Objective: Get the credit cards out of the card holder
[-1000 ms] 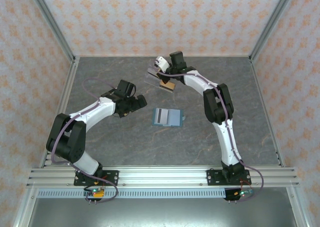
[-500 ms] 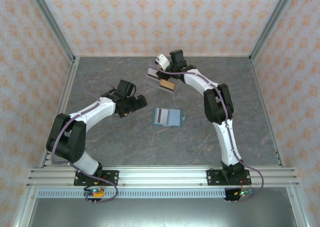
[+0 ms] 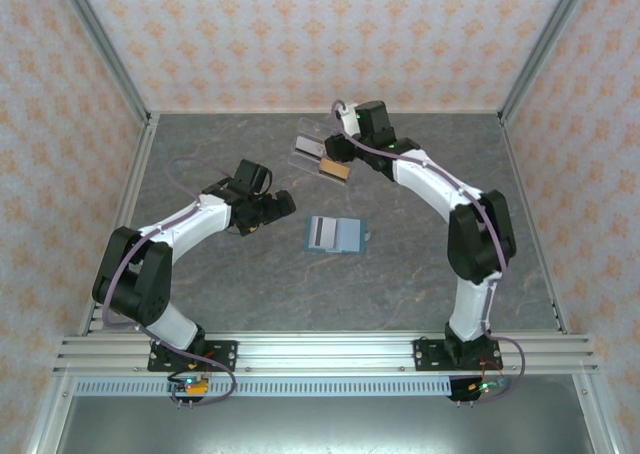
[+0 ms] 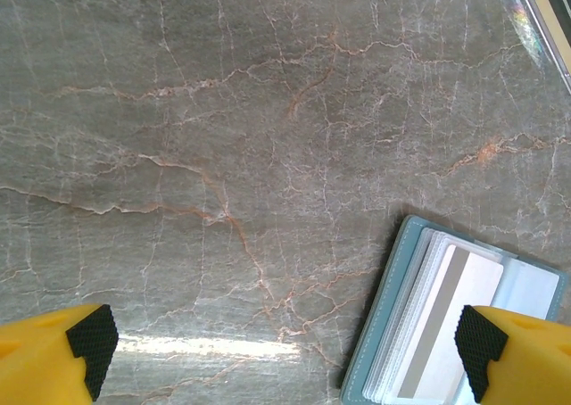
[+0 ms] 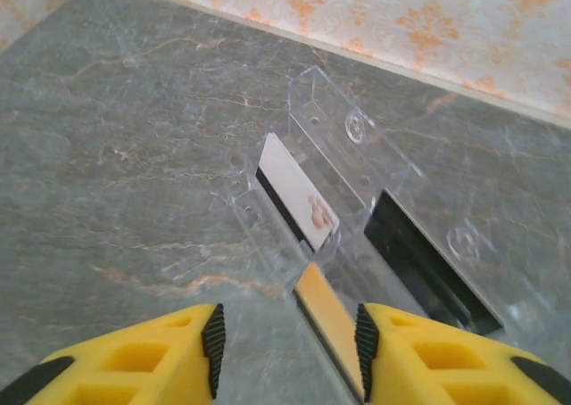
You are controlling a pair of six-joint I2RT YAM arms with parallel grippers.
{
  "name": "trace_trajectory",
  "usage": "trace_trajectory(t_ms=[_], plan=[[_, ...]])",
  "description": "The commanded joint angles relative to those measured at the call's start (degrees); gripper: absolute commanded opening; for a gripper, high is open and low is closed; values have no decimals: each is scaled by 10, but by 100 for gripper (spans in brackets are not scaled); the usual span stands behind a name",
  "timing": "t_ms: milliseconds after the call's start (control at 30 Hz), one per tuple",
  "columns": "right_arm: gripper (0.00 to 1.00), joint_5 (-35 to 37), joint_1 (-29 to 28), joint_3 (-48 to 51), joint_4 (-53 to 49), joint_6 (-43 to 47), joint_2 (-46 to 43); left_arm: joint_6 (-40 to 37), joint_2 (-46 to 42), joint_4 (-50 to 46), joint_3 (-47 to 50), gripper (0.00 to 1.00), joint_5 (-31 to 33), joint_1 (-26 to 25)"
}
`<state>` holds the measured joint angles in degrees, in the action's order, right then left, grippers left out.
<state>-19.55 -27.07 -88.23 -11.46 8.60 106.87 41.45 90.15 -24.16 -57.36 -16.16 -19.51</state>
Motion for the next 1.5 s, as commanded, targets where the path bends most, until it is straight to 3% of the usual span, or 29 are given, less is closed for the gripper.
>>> trace_trajectory(t_ms=[0, 133, 300, 500, 700, 900, 1033, 1267, 1467], plan=[[50, 70, -16, 63, -78, -112, -61, -12, -15, 14, 1, 100, -2, -8], [57, 108, -34, 154, -105, -222, -134, -3, -9, 29, -1, 100, -2, -17], [58, 46, -65, 242, -96, -327, -168, 12, 8, 52, -11, 100, -2, -38], [47, -82, -72, 313, 3, -431, -147, 17, 30, 67, -28, 100, -9, -67], [34, -75, -72, 314, 30, -477, -95, 25, 53, 84, -40, 93, -30, -82], [27, -60, -72, 303, 39, -488, -52, 30, 76, 92, -54, 85, -48, -92], [23, -73, -70, 303, 52, -490, -36, 34, 93, 103, -59, 76, -67, -99], [20, -79, -66, 305, 60, -487, -32, 39, 115, 111, -62, 51, -79, -103], [19, -87, -63, 322, 89, -481, -52, 37, 133, 100, -62, 37, -69, -103]])
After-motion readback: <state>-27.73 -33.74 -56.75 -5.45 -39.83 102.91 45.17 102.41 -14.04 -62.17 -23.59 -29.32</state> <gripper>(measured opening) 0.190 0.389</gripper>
